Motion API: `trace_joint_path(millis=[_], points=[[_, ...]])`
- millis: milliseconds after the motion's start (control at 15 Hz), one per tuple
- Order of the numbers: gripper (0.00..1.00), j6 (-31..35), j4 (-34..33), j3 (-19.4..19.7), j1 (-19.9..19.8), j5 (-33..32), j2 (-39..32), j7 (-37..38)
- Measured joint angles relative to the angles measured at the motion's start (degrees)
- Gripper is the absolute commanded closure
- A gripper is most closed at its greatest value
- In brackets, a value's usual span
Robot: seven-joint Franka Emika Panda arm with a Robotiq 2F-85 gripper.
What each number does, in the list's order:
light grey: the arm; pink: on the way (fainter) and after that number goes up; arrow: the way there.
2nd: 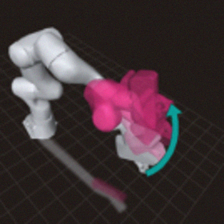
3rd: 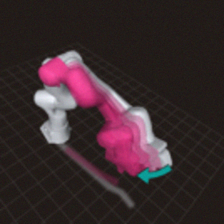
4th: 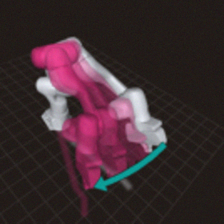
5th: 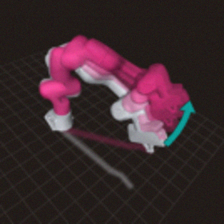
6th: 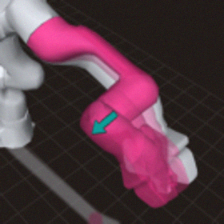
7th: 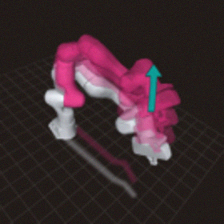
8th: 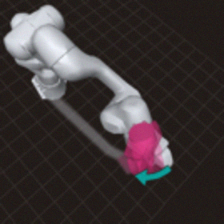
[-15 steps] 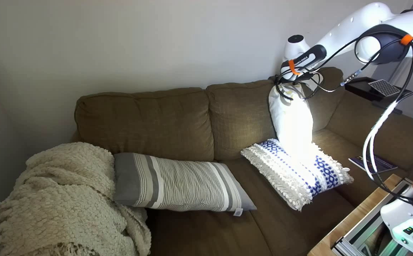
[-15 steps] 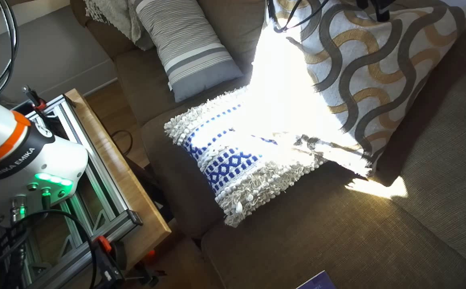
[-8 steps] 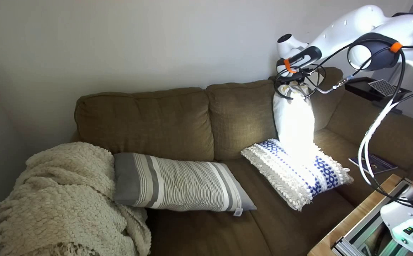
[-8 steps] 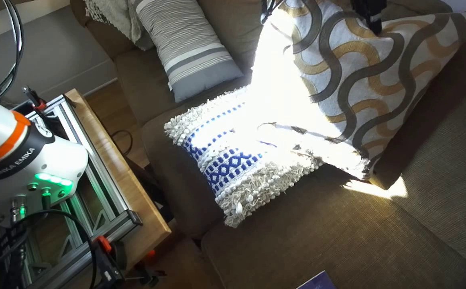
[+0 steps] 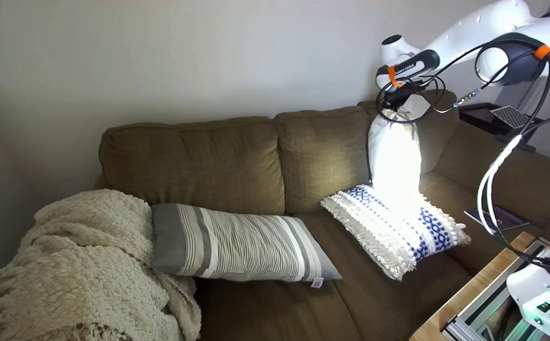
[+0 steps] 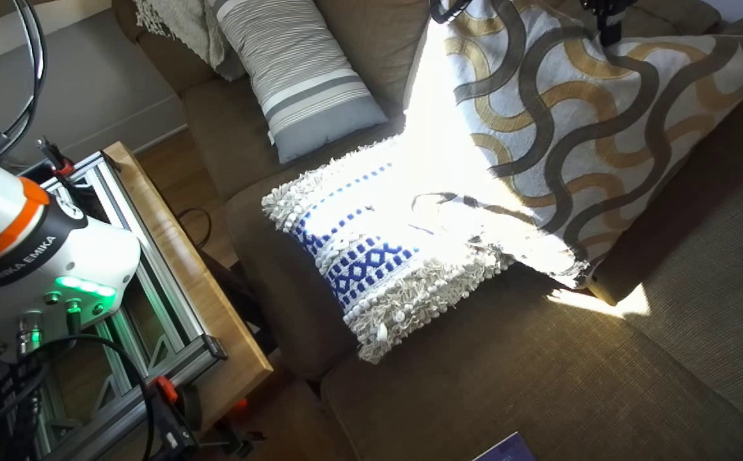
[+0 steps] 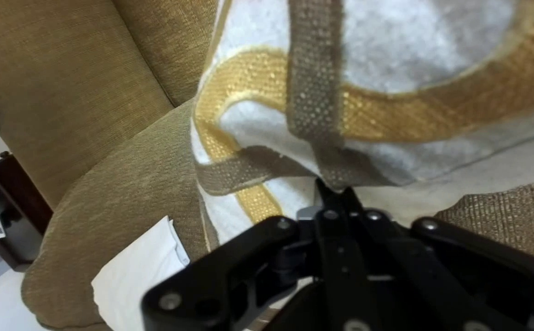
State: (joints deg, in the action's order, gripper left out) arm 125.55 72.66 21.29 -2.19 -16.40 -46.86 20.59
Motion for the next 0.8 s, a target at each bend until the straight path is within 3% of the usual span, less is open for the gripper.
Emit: trace_joint_path(millis=[800], points=[[0.99,-0.7,4.2,-10.1,-8.7,2.5,9.1,-32.9]])
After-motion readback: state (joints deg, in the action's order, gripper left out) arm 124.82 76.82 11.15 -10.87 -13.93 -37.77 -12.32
